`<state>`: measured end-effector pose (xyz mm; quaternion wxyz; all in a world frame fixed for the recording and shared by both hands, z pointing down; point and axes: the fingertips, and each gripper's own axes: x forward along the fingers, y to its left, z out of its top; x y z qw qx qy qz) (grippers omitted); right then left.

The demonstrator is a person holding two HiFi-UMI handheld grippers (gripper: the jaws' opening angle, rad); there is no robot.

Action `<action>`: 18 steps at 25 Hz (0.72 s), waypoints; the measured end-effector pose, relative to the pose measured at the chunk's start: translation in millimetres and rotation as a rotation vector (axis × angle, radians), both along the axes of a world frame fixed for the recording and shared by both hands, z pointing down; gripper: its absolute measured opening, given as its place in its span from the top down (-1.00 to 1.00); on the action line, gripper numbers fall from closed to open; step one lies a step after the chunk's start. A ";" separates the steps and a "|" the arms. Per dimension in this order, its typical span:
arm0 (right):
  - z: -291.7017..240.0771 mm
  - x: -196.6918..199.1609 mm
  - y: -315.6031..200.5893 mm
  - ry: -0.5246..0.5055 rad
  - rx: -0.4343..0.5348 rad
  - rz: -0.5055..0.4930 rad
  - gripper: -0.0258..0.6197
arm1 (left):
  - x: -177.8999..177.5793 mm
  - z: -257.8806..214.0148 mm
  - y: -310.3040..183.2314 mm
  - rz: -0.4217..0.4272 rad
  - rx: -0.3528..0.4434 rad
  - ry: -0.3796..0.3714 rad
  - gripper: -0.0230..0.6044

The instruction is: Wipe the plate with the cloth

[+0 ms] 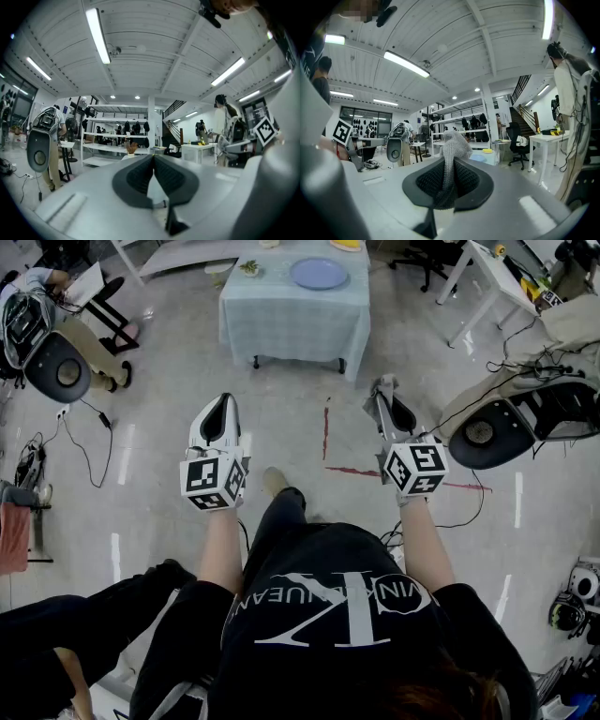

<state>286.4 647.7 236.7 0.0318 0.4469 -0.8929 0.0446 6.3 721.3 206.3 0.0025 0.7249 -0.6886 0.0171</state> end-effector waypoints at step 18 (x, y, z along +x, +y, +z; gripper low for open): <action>9.1 -12.4 -26.1 -0.027 -0.027 0.027 0.79 | -23.5 11.9 -25.7 0.002 -0.032 0.020 0.93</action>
